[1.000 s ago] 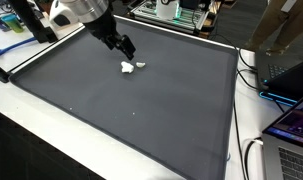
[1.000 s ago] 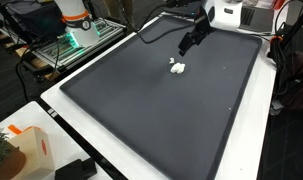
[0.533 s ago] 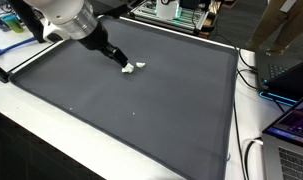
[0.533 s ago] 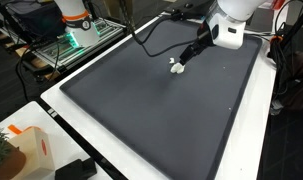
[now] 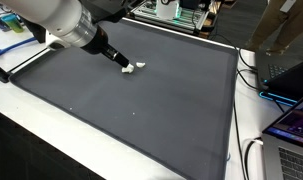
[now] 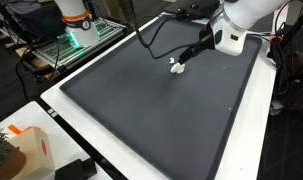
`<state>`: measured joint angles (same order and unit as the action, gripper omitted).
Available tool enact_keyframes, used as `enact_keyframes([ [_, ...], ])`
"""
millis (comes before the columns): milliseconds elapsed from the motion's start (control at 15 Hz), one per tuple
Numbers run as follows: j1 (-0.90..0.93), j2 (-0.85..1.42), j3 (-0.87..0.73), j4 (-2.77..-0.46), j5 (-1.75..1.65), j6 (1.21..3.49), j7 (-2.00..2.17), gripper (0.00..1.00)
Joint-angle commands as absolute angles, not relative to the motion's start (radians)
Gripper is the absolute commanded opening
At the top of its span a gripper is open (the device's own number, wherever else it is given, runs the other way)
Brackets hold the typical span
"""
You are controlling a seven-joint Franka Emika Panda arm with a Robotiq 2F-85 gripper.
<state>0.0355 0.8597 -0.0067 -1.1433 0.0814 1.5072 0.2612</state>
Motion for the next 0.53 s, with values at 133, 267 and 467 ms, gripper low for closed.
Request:
enact_keyframes([
  [133,0.033,0.958,-0.007,-1.011,0.102,1.427,0.28,1.0],
  [267,0.032,0.98,-0.007,-0.988,0.103,1.414,0.279,1.0],
  [467,0.03,1.011,-0.005,-0.955,0.106,1.407,0.275,1.0],
])
